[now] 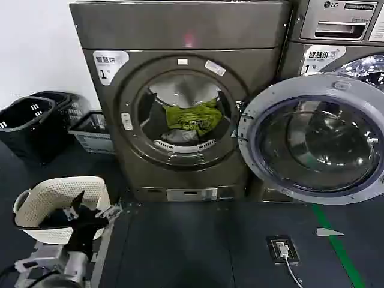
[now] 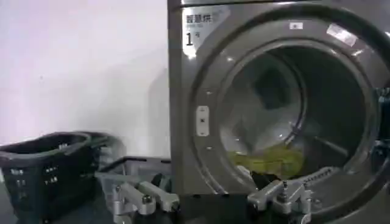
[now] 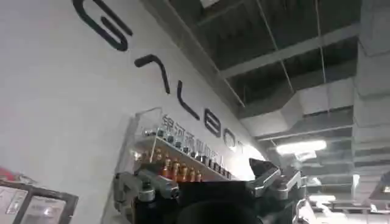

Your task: Grasp the clothes from the dryer.

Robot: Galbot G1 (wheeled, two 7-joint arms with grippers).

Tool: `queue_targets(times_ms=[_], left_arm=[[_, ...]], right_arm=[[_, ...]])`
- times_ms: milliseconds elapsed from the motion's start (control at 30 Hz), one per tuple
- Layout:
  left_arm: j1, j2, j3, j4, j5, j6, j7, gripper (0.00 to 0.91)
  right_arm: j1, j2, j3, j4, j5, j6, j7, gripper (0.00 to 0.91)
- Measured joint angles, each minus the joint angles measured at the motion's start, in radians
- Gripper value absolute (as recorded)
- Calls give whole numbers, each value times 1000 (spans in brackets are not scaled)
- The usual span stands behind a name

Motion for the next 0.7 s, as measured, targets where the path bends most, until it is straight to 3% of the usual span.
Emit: queue_targets(times_ms=[700], left_arm=[[-2, 14, 38, 8, 8, -5, 14, 907]], right_arm=[[-2, 16, 2, 5, 23, 34, -7, 907]])
